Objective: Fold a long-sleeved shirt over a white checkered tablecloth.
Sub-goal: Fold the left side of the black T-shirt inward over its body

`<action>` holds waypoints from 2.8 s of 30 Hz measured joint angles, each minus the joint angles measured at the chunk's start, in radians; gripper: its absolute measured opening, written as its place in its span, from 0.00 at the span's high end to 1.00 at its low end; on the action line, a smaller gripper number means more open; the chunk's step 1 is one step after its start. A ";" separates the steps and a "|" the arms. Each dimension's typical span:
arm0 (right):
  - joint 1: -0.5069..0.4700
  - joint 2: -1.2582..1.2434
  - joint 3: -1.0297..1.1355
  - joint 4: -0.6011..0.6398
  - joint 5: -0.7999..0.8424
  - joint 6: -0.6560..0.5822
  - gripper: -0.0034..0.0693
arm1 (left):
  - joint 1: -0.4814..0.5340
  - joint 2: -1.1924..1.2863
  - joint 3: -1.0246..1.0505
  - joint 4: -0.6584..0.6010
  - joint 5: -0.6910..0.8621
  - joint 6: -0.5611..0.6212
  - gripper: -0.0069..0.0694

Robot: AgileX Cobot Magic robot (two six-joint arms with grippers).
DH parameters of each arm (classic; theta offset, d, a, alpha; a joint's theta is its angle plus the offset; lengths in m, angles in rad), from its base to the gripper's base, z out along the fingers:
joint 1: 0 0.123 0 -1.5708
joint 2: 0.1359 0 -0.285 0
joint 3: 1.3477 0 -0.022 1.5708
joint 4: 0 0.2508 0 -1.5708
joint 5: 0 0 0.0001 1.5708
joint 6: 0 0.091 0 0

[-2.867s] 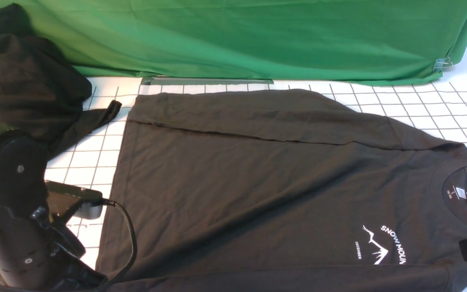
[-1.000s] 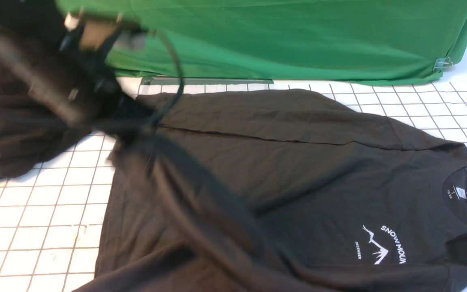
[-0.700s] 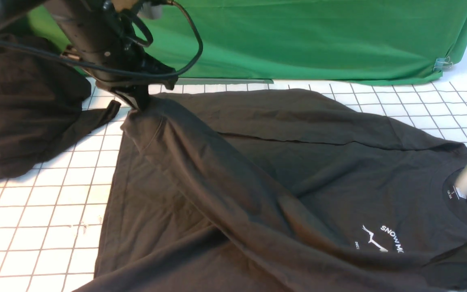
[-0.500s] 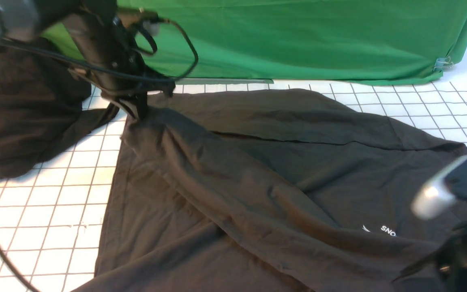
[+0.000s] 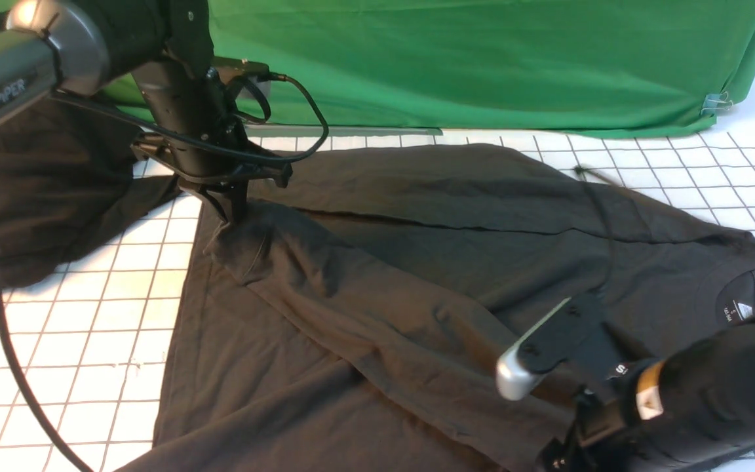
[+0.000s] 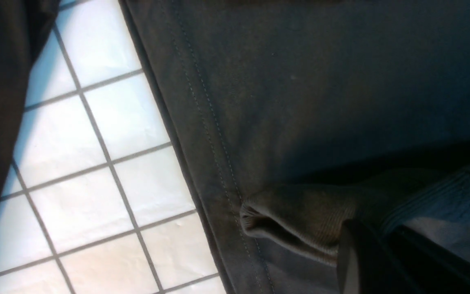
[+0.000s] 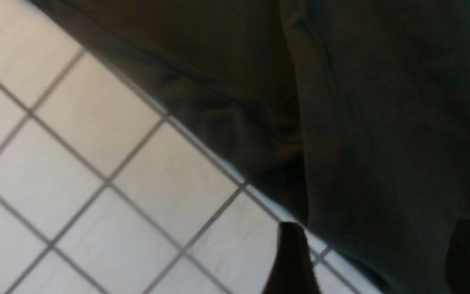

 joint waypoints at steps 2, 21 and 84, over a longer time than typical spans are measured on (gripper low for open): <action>0.001 0.028 -0.010 -0.005 -0.004 -0.001 0.31 | 0.000 0.001 0.000 0.000 0.000 0.000 0.89; 0.001 0.078 -0.059 -0.012 0.225 0.028 0.94 | 0.000 0.001 0.000 -0.004 0.061 0.000 0.89; 0.141 0.016 0.041 -0.121 0.099 0.362 0.22 | -0.001 0.096 0.025 -0.040 0.069 -0.021 0.47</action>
